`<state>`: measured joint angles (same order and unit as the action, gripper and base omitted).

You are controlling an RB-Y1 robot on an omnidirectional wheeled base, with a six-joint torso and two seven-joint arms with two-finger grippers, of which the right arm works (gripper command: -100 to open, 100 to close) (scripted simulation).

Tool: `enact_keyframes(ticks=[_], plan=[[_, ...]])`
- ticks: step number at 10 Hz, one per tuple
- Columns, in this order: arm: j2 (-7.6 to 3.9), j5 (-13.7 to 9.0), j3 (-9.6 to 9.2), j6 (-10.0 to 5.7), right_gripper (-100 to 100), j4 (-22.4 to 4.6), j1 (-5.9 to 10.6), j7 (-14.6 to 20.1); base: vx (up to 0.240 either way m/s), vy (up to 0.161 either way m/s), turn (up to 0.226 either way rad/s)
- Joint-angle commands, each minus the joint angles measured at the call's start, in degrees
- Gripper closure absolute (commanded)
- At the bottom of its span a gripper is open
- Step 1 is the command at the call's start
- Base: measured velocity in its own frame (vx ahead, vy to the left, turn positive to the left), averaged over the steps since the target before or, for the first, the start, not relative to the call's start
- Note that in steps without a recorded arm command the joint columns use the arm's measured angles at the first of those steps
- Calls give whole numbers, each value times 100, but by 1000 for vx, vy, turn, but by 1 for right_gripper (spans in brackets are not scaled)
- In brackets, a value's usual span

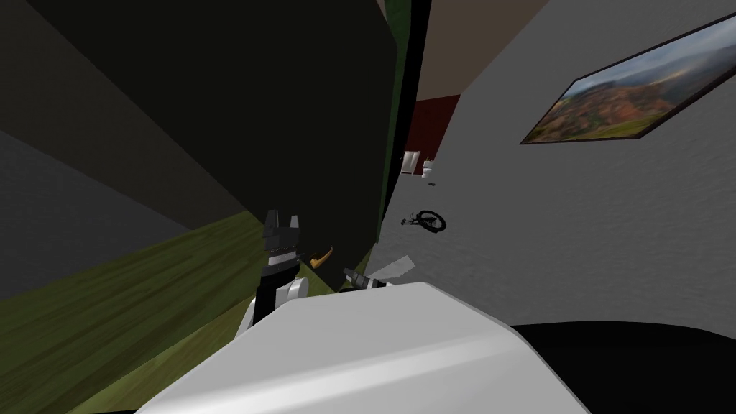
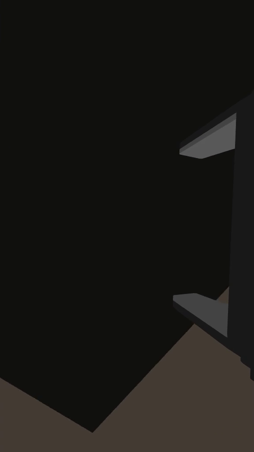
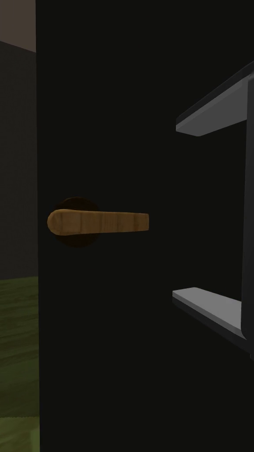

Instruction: Push the door open

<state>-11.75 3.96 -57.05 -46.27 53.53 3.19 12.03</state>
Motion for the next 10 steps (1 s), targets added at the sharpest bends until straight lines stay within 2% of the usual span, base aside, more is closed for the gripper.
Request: enact_keyframes(ticks=[1, 3, 4, 9, 10], plan=[[47, 2, 26, -6, -100, -53, -9, -23, 85, 180, 39], [55, 2, 31, -9, -100, -61, -12, -27, 72, 106, 19], [55, 2, 31, -9, 100, -61, -12, -27, -8, -5, -4], [55, 2, 31, -9, 100, -61, -12, -27, -10, -14, 1], [141, -40, 224, 41, -100, -121, -17, -104, -22, 90, -118]])
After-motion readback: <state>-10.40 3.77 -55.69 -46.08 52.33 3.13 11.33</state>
